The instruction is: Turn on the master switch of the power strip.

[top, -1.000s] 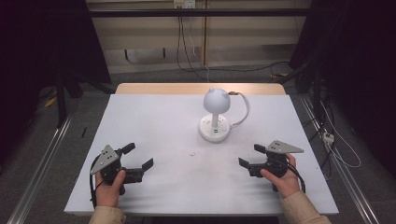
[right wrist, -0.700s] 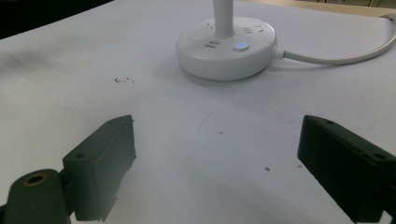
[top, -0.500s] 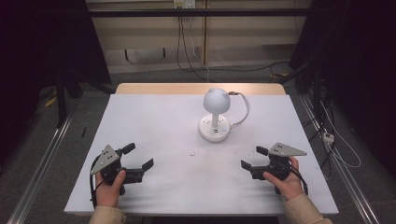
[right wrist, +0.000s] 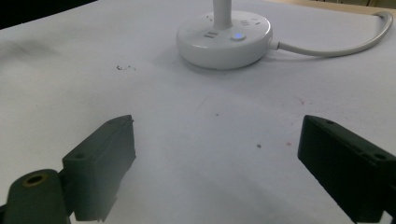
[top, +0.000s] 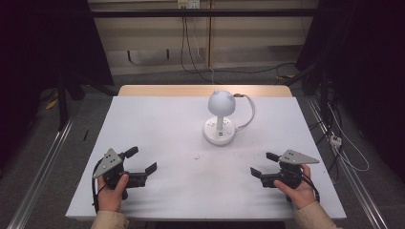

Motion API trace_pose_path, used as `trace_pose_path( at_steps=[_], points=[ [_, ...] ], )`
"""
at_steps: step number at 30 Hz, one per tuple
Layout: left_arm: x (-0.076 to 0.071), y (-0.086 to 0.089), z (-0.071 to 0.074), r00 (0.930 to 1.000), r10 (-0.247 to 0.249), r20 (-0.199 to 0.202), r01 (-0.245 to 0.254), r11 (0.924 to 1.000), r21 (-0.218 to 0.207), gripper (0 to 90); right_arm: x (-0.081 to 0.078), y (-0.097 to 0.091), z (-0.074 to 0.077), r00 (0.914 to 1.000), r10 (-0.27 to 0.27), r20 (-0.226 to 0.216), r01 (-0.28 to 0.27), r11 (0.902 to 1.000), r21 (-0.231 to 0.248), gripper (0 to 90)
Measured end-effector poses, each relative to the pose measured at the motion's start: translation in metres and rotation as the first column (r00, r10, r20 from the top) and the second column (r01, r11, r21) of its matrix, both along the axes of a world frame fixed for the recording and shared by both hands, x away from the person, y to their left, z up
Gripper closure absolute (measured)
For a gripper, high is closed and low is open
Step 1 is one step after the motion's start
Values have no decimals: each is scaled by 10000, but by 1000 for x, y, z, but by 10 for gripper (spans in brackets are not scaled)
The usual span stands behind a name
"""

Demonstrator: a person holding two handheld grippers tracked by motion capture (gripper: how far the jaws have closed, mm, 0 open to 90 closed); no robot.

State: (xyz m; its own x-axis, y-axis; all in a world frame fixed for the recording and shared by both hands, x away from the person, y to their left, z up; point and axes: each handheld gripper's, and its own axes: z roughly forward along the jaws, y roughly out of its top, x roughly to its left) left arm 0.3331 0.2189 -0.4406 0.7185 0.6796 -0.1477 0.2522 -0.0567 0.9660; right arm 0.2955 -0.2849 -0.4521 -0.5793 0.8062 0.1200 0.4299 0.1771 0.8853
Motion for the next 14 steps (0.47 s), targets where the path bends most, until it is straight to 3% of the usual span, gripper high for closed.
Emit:
trace_pose_path(
  at_steps=[14],
  points=[
    [2,-2,-2,9997,69,-236,-64,9998,187,27,-9,-15,-1,9997,-254,-42,255,9996,157,105]
  ],
)
